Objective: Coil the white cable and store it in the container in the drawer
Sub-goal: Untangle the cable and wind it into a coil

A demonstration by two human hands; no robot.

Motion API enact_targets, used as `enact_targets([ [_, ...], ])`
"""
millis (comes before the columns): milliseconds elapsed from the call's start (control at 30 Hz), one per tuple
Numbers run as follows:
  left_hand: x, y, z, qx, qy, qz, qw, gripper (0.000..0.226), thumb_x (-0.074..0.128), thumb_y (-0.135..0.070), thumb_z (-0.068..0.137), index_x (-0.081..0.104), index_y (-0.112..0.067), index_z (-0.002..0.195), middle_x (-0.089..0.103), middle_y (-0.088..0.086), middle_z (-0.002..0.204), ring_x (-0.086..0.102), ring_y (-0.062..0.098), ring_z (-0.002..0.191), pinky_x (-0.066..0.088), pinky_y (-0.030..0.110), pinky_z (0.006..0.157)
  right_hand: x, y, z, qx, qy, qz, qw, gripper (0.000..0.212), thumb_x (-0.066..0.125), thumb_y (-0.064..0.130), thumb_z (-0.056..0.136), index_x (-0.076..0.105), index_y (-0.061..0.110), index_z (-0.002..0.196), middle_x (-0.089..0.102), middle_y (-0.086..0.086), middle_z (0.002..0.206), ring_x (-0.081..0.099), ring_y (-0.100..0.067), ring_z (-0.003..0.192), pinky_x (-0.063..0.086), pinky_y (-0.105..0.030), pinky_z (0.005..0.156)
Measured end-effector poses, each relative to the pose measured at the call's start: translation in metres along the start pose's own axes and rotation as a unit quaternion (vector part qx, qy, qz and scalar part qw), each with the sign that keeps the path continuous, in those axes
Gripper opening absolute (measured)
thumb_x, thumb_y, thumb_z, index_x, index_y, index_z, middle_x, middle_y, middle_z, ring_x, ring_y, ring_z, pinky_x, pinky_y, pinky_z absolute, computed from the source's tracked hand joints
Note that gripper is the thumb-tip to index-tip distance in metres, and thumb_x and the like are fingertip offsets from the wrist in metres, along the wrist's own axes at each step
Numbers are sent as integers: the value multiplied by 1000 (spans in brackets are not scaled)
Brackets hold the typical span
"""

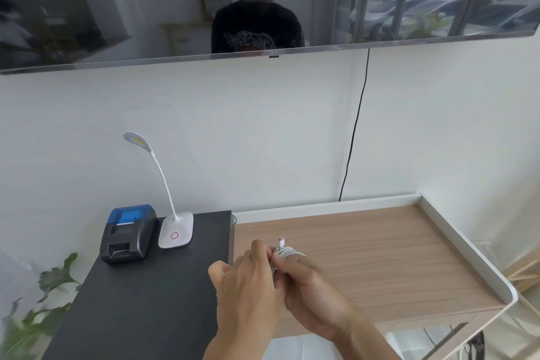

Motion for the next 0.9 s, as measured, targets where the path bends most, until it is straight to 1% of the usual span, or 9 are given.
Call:
enact_targets([
  [67, 1, -1, -1, 5, -4, 14, 1000, 8, 42, -33, 92, 35, -30, 93, 56, -11, 71, 57, 9, 72, 17, 34, 73, 1, -5, 0, -3, -21, -27, 999, 58, 54, 35, 104, 59, -22, 115, 61, -35, 118, 57, -35, 110, 46, -34, 86],
  [200, -2, 0, -6, -7, -47, 43, 998, 24, 65, -7, 73, 51, -20, 87, 49, -8, 48, 40, 19, 45, 35, 37, 73, 6, -11, 2, -21, -65, -70, 995, 55, 58, 46, 100, 69, -4, 118, 56, -47, 125, 62, -45, 113, 42, -48, 96],
  [333, -7, 2, -13, 12, -112, -4, 994, 34, 81, 4, 59, 63, -14, 81, 59, -7, 46, 58, 14, 42, 46, 43, 65, 3, -7, 4, -60, -85, -171, 980, 73, 55, 56, 100, 62, -16, 106, 61, -46, 110, 61, -30, 93, 42, -44, 83],
  [467, -9, 0, -20, 29, -143, -30, 989, 9, 68, -16, 86, 73, -12, 92, 66, -4, 60, 64, 23, 51, 48, 41, 50, -1, -5, 4, -98, -96, -211, 968, 61, 48, 48, 105, 62, -12, 103, 63, -20, 85, 59, -27, 79, 45, -41, 73],
  [533, -4, 0, -25, 21, -120, -51, 991, 21, 62, -27, 91, 74, -13, 101, 71, -1, 75, 67, 27, 63, 50, 41, 48, -6, -6, 4, -98, -102, -181, 973, 46, 45, 39, 107, 71, 2, 115, 74, -22, 102, 71, -31, 97, 55, -41, 86],
  [633, 4, 0, -41, 28, -107, -130, 985, 36, 63, -36, 84, 75, -15, 110, 73, -2, 95, 70, 26, 74, 53, 43, 51, -16, -3, 6, -91, -90, -69, 989, 42, 46, 34, 106, 67, 5, 128, 72, -17, 129, 63, -29, 128, 52, -36, 106],
  [700, -1, 3, -46, 38, -119, -173, 977, 39, 52, -43, 81, 74, -22, 105, 72, -14, 94, 69, 19, 71, 51, 39, 55, -19, -4, 8, -78, -74, -11, 994, 45, 49, 34, 105, 62, 0, 131, 69, -19, 134, 60, -33, 132, 49, -41, 110],
  [833, -28, 30, -28, 23, -188, -217, 958, 22, 56, -46, 83, 71, -31, 89, 69, -20, 92, 67, 15, 80, 49, 45, 71, -9, -9, 6, -33, 3, 38, 999, 45, 49, 31, 105, 63, -4, 128, 67, -27, 129, 65, -36, 122, 51, -45, 107],
  [900, -24, 50, -2, -46, -68, -370, 925, 26, 59, -53, 82, 71, -33, 93, 73, -15, 94, 72, 18, 90, 54, 49, 82, 1, -7, 2, -9, 64, 56, 996, 42, 44, 27, 108, 65, -3, 127, 67, -28, 127, 69, -34, 116, 53, -44, 103],
])
Point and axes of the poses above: each hand's wrist, its own z-axis towards the middle knuckle, its own x-axis out of the palm, y = z × x, the point moved 7 cm from there along z, towards the middle knuckle
